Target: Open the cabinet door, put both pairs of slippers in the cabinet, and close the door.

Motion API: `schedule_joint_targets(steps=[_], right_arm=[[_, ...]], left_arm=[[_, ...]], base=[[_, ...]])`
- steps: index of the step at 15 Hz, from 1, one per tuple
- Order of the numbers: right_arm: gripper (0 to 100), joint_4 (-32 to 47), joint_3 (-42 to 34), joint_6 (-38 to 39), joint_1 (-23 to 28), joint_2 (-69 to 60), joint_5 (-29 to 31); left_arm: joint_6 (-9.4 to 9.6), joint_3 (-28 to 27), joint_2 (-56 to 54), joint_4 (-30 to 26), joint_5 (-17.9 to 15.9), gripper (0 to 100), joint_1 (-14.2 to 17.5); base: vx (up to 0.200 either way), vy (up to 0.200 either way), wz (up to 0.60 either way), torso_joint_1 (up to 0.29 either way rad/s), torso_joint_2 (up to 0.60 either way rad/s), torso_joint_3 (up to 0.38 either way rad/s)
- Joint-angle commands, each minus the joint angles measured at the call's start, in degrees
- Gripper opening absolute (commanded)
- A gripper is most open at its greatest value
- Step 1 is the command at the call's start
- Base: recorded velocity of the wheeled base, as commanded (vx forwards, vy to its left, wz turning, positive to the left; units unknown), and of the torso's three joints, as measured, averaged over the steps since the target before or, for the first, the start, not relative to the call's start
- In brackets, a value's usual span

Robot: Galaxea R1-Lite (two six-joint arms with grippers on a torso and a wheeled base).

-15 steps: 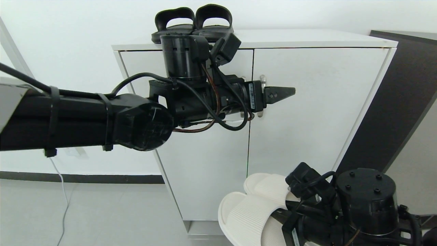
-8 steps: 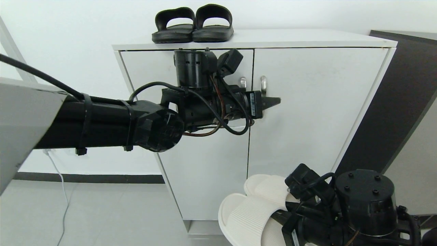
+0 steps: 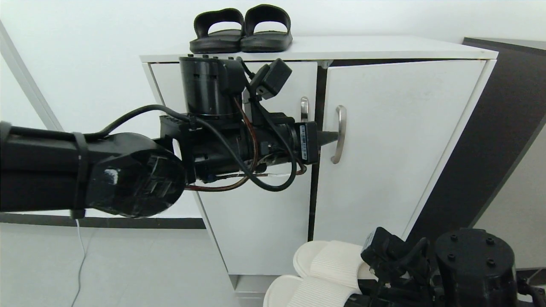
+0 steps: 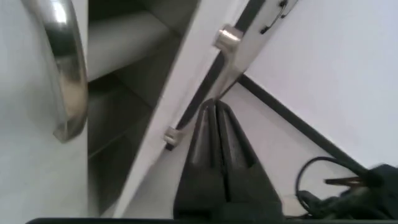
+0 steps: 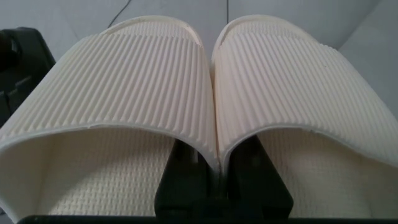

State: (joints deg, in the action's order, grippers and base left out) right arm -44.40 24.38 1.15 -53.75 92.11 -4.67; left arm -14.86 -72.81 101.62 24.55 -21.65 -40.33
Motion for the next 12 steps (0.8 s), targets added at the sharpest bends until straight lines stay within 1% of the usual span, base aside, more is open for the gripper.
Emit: schedule_joint_targets(steps=[1, 2, 3, 6, 8, 12], right_arm=[[0, 0.0, -0.9, -0.7, -0.3, -0.8, -0.4], [0, 0.0, -1.5, -1.8, -0.5, -0.8, -0.6], [0, 0.0, -1.7, -1.8, -1.1, -0.9, -0.6], [0, 0.0, -2.1, -1.8, -1.8, -1.1, -1.0], [0, 0.0, -2.2, -1.8, -1.8, -1.1, -1.0], [0, -0.1, -2.1, -1.8, -1.8, -1.1, -1.0]], left_arm=[[-0.52, 3.5, -5.3, 0.1, -0.1, 0, -1.9], [-0.61, 5.7, -7.0, 0.1, -0.1, 0, -1.9], [-0.78, 6.5, -7.3, 0.1, -0.1, 0, -1.5], [-2.28, 7.2, -7.5, 0.2, -0.2, 0, 1.5], [-3.68, 6.5, -6.9, 0.3, -0.4, 0, 3.1], [-3.95, 3.3, -1.4, 3.4, 0.2, 0, 5.3]], base=[[0.0, 0.0, 0.0, 0.0, 0.0, 0.0], [0.0, 0.0, 0.0, 0.0, 0.0, 0.0], [0.0, 0.0, 0.0, 0.0, 0.0, 0.0], [0.0, 0.0, 0.0, 0.0, 0.0, 0.0], [0.0, 0.0, 0.0, 0.0, 0.0, 0.0], [0.0, 0.0, 0.0, 0.0, 0.0, 0.0]])
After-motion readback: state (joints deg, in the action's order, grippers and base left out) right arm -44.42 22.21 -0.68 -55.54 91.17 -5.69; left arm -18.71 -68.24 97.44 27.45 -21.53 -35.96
